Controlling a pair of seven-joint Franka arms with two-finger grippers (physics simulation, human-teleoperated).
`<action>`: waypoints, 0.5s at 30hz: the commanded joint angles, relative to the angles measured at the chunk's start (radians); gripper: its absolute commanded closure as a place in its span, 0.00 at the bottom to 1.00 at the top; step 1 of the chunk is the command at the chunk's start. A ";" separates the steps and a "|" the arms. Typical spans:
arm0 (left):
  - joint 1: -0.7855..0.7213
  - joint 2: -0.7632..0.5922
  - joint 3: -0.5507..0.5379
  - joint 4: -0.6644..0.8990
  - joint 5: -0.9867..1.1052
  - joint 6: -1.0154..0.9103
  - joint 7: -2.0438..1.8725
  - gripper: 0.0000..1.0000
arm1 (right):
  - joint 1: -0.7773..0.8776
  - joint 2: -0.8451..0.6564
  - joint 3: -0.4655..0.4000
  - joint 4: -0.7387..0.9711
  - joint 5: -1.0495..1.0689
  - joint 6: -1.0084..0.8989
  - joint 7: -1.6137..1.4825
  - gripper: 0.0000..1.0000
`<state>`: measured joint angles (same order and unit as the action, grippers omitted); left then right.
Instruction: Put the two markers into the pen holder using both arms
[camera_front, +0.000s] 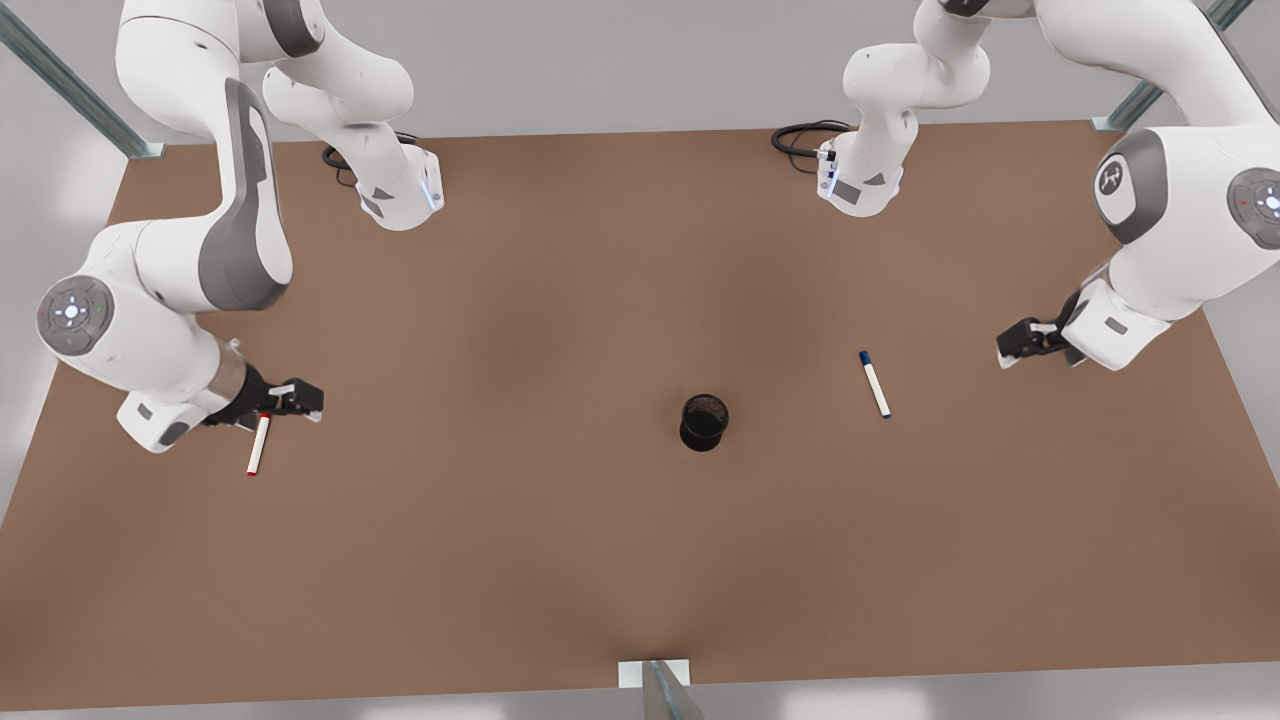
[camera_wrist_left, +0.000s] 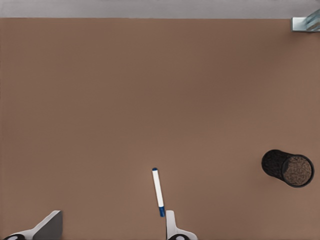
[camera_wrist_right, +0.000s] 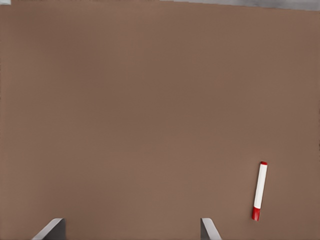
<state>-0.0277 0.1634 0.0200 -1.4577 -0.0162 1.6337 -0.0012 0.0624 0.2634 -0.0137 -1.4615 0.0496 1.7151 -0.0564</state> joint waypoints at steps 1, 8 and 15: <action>0.000 -0.001 0.000 0.000 0.007 0.040 0.044 0.00 | 0.001 0.000 0.000 0.003 0.001 0.028 -0.026 0.00; 0.000 0.033 0.000 -0.150 0.004 0.195 -0.189 0.00 | 0.010 0.049 0.003 0.026 -0.007 0.073 -0.010 0.00; 0.008 0.027 0.000 -0.478 -0.061 0.537 -0.335 0.00 | -0.124 0.146 0.000 -0.042 -0.014 0.233 0.015 0.00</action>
<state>-0.0205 0.1912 0.0205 -1.9194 -0.0643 1.9898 -0.1126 -0.0358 0.4083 -0.0160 -1.4983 0.0364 1.8734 -0.0551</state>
